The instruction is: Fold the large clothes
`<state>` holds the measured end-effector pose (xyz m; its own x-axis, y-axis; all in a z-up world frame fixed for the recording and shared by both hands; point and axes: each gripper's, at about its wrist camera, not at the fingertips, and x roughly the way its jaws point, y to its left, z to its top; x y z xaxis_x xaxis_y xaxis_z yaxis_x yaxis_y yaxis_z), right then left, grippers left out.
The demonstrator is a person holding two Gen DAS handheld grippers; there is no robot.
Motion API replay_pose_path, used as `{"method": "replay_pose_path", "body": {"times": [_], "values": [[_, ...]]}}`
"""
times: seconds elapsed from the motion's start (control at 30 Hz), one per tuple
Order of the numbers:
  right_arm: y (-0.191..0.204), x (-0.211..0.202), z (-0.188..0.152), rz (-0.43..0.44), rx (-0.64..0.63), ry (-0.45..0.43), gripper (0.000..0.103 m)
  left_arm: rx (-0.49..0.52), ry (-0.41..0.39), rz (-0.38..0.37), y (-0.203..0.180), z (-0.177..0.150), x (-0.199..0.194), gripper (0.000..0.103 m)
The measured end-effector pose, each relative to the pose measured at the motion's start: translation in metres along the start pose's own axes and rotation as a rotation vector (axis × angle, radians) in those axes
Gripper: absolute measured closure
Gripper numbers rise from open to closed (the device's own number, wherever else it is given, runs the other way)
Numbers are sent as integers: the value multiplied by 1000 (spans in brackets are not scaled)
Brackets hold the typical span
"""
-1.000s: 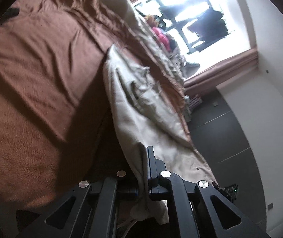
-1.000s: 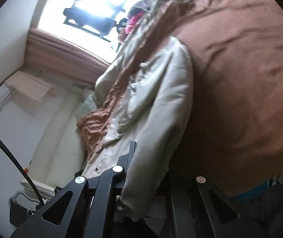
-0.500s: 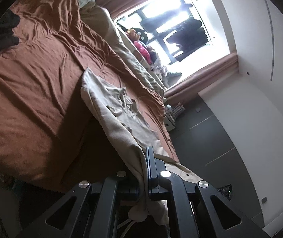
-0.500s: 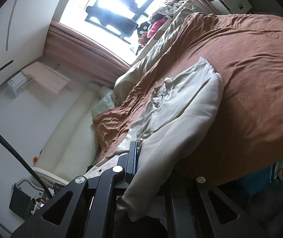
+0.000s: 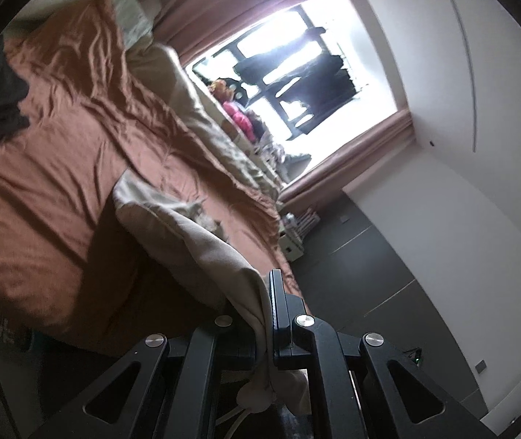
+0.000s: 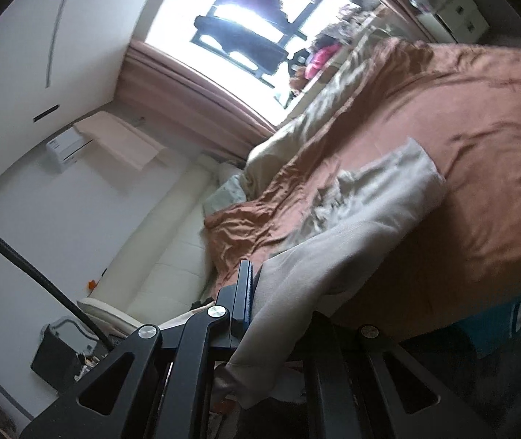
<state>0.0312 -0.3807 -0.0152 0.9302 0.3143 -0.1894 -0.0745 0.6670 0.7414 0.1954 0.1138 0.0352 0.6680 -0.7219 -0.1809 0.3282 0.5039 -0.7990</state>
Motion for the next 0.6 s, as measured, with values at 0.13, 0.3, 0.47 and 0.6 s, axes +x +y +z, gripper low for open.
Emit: {"method": "replay_pose_path", "body": {"times": [0.13, 0.3, 0.47, 0.6], "values": [[-2, 1, 1, 41, -23, -4, 99, 26, -14, 7, -6, -5, -13, 98], [-19, 4, -12, 8, -65, 17, 99, 22, 15, 26, 12, -30, -22, 98], [-36, 10, -11, -6, -73, 27, 99, 12, 37, 29, 24, -33, -10, 98], [-43, 14, 5, -4, -83, 5, 99, 23, 37, 29, 22, -16, 4, 98]]}}
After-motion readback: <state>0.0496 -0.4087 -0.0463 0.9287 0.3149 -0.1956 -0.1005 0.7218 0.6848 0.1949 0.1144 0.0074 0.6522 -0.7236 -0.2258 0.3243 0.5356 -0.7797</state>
